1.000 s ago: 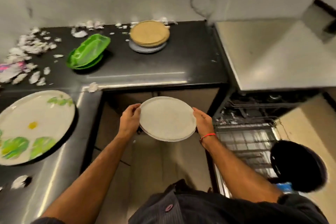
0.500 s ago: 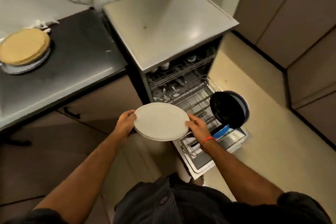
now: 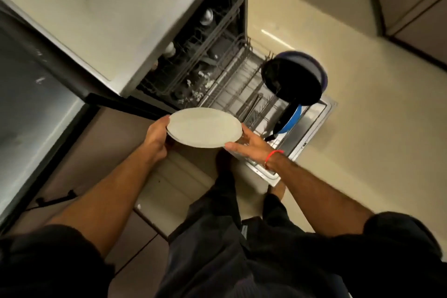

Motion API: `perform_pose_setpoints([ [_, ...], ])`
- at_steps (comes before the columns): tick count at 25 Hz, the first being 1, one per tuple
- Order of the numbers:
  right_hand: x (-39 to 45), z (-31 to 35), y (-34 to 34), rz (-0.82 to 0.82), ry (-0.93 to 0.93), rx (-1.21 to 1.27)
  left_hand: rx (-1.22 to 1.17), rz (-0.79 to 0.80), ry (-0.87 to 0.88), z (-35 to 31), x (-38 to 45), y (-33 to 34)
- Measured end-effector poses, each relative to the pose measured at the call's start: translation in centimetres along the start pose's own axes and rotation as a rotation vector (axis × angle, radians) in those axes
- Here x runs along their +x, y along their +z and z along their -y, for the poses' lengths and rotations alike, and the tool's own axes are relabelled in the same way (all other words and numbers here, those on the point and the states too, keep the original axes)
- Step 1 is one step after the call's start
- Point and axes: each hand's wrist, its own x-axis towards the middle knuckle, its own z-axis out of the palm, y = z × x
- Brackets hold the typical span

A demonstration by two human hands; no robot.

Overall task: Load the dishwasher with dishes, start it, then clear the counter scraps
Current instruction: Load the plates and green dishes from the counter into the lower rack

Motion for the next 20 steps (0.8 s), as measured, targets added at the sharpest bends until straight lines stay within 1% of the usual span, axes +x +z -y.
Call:
perform_pose_setpoints([
  [4, 7.7, -4.0, 0.6, -0.086, 0.066, 0.05, 0.054, 0.03, -0.079, 0.3, 9.7, 3.0],
  [6, 12.9, -7.2, 0.5, -0.129, 0.096, 0.071, 0.094, 0.037, -0.131, 1.4, 16.2, 4.8],
  [10, 20.8, -12.7, 0.4, -0.232, 0.13, 0.151, 0.152, 0.056, -0.219, 3.6, 25.6, 8.0],
  [14, 26.8, -16.3, 0.3, -0.289, 0.136, 0.221, 0.168, 0.016, -0.208, 5.2, 32.5, 10.1],
  [16, 28.7, -16.8, 0.1, -0.302, 0.128, 0.247, 0.152, 0.014, -0.213, 5.6, 34.7, 10.8],
  [18, 30.2, -16.8, -0.1, -0.339, 0.136, 0.249, 0.139, 0.037, -0.214, 5.2, 35.9, 11.5],
  [20, 31.3, -16.1, -0.4, -0.408, 0.152, 0.216, 0.113, 0.096, -0.205, 4.5, 36.5, 12.4],
])
